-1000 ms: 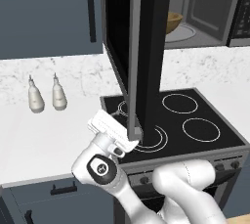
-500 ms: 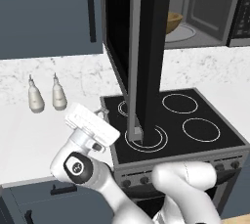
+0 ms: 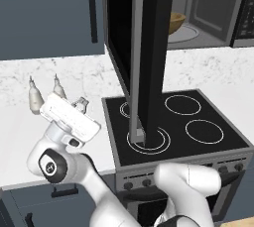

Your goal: Open the microwave, place the bowl with waffle inside the microwave, then close the microwave door and turn it on.

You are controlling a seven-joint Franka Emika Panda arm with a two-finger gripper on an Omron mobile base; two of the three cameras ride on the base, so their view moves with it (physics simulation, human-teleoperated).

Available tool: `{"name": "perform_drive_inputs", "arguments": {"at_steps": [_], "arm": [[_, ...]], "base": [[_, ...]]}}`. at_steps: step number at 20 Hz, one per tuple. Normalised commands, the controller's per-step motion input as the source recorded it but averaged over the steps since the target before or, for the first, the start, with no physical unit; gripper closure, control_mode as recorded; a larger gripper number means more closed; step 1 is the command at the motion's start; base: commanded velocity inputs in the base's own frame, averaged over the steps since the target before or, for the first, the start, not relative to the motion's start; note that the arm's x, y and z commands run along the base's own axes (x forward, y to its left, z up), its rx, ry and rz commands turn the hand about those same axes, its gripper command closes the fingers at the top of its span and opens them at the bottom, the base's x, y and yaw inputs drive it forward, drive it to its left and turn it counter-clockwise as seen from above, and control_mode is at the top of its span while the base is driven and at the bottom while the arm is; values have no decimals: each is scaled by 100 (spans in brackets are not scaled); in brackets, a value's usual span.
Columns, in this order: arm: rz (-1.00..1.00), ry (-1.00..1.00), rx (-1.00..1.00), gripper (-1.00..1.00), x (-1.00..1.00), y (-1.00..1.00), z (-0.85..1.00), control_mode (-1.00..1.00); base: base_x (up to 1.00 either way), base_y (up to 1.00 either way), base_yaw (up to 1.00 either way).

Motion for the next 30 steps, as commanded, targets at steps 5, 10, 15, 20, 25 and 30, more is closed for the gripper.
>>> {"name": "perform_drive_inputs", "arguments": {"at_steps": [5, 10, 15, 20, 25, 30], "arm": [[-2, -26, 0, 100, -45, -7, 50, -100], [0, -12, 9, 100, -64, -71, 54, -100], [1, -6, 23, 100, -74, -99, 67, -100], [4, -7, 34, 100, -70, -100, 76, -100], [9, -7, 39, 100, -46, -100, 64, -100], [11, -7, 44, 100, -12, -100, 42, -100]], "base": [[0, 0, 0], [0, 0, 0], [0, 0, 0], [0, 0, 0], [0, 0, 0], [0, 0, 0]]}}
